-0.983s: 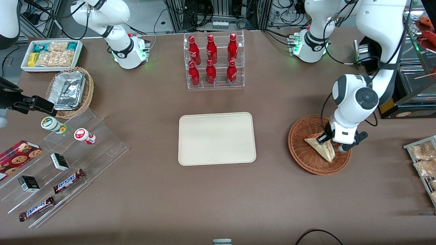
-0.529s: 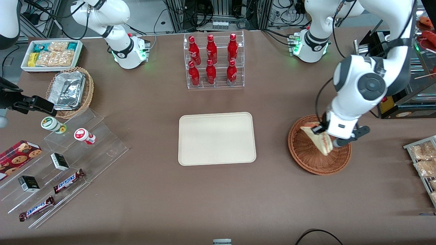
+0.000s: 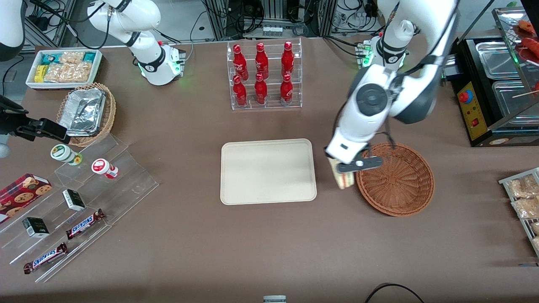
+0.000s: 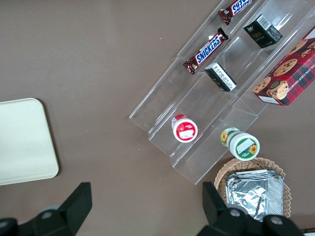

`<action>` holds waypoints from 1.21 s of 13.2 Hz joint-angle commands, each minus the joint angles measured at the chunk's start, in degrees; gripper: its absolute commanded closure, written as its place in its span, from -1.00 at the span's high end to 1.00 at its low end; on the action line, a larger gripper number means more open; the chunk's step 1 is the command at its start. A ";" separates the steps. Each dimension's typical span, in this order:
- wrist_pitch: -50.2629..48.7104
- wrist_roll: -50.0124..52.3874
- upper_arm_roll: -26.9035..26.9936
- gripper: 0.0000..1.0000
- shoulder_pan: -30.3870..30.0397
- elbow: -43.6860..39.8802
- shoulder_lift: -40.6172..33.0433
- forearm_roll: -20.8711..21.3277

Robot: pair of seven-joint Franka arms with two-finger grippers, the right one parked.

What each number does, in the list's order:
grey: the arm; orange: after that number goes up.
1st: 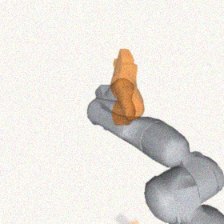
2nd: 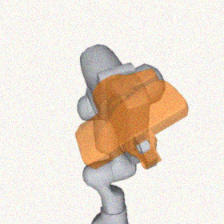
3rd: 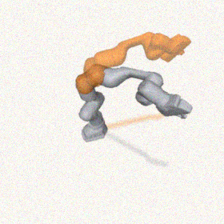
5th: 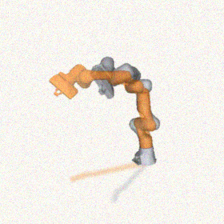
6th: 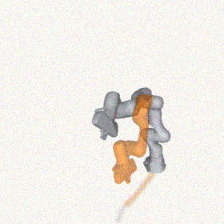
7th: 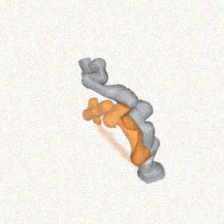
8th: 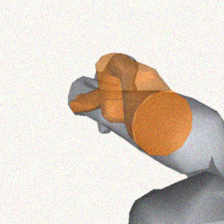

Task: Place sandwich from basket to tray
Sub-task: 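Carry the sandwich with the left gripper over the cream tray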

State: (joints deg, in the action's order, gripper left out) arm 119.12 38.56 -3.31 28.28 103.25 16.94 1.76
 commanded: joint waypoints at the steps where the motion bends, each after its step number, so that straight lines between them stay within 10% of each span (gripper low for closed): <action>1: 0.85 1.16 0.67 -1.00 6.41 -8.30 7.91 0.35; 16: 11.31 6.00 0.85 -1.00 17.33 -17.38 24.37 1.05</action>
State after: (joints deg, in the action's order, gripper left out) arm 129.86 43.34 -3.36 44.22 87.88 39.90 1.76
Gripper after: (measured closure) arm 0.841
